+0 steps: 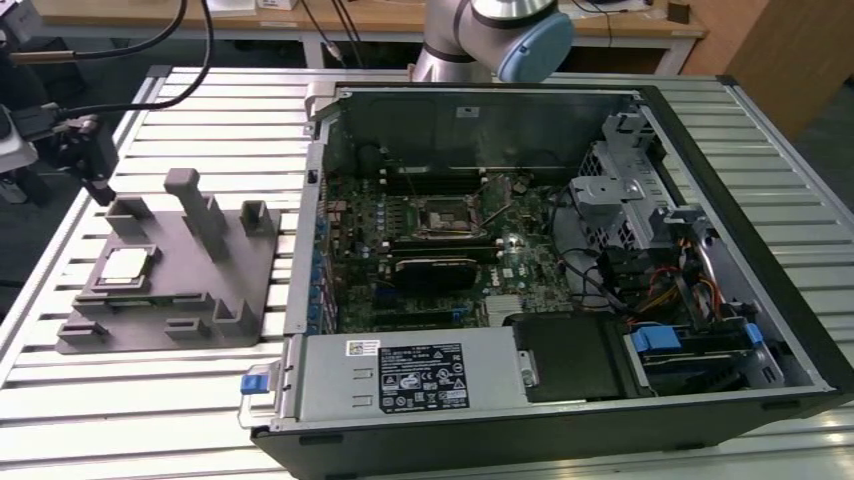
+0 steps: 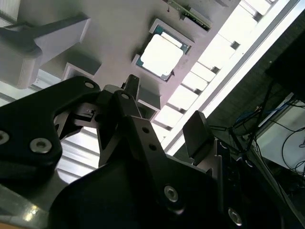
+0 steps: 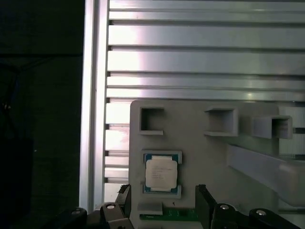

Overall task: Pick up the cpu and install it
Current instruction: 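Pick up the cpu and move it towards the insertion slot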

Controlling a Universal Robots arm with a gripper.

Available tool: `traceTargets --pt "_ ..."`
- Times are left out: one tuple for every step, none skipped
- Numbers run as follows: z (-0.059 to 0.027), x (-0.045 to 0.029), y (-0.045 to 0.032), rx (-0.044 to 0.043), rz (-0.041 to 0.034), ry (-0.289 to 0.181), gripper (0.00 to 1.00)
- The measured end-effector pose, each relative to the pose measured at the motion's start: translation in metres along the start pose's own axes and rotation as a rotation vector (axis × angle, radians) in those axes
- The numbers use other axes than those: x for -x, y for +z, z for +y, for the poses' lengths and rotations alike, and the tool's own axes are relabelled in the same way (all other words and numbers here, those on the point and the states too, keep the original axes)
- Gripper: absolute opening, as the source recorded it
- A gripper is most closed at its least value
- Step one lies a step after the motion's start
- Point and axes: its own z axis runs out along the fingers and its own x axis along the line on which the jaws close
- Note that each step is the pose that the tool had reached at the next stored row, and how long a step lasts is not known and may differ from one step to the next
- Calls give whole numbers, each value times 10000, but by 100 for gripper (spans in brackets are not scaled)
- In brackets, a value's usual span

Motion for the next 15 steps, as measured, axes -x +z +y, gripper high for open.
traceTargets --pt "-1 0 14 0 -1 1 64" --pt "-1 0 27 0 -1 1 64" --pt "-2 1 39 0 0 0 64" --pt "-2 1 51 0 0 0 64" --pt "-3 1 61 1 -1 -1 64" --pt "-3 1 69 0 -1 -2 64" --pt "-3 1 76 1 -1 -3 64" --pt "-4 1 83 0 -1 -3 64" --pt "-4 1 89 0 -1 -3 64" --pt "-4 1 97 0 -1 -3 64" --pt "-5 1 104 0 -1 -3 64" --pt "-5 1 112 0 0 -4 64" --pt "-5 1 120 0 0 -4 64" --pt "-6 2 129 0 0 -4 64" --pt "-6 2 139 0 0 -4 64"
